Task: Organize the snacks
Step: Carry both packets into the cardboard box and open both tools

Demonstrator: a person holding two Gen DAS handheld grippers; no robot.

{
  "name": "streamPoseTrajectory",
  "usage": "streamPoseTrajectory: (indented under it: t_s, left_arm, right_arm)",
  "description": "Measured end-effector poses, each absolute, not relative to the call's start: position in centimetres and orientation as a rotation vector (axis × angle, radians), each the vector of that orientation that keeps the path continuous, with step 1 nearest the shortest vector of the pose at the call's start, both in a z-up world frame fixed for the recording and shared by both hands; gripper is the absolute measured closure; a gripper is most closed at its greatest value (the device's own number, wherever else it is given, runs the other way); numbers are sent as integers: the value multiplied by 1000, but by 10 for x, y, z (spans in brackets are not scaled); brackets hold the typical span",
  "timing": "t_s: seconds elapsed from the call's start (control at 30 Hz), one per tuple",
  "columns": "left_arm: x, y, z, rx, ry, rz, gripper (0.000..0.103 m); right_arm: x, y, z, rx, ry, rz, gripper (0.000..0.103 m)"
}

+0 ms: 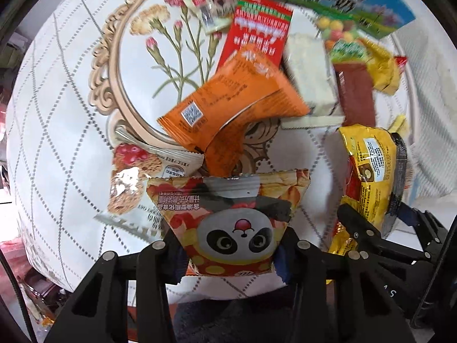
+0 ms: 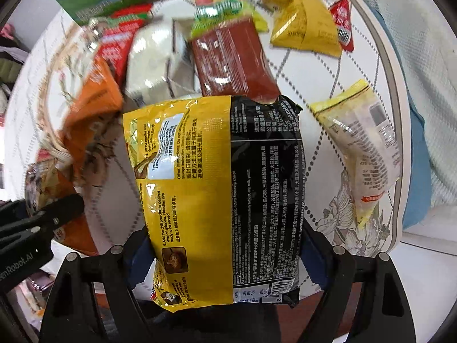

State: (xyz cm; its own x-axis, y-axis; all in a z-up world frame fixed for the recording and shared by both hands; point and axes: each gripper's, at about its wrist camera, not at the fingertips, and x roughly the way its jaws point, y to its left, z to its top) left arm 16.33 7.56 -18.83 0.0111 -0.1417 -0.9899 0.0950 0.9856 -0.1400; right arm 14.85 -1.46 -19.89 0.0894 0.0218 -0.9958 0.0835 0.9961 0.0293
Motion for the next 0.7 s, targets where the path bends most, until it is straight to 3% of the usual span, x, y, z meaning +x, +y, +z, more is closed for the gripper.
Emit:
streamPoseTrajectory:
  t_s: [0.23,0.43,0.57,0.7]
  left_arm:
    - [204,80,-103,-138,1462,-210,59]
    - [250,56,-16,-210,1366,-269,59]
    - [305,34,12,-229,1322,-270,59]
    - [394,18,3,-218,1312,-240,59]
  right_arm:
    - [171,-25,-128,169,1357,37,15]
    - [241,-63,-48,190,1210,118,15]
    - [305,-77,-13,170,1131,151,15]
    - [388,-86,-6,114,1112,165,15]
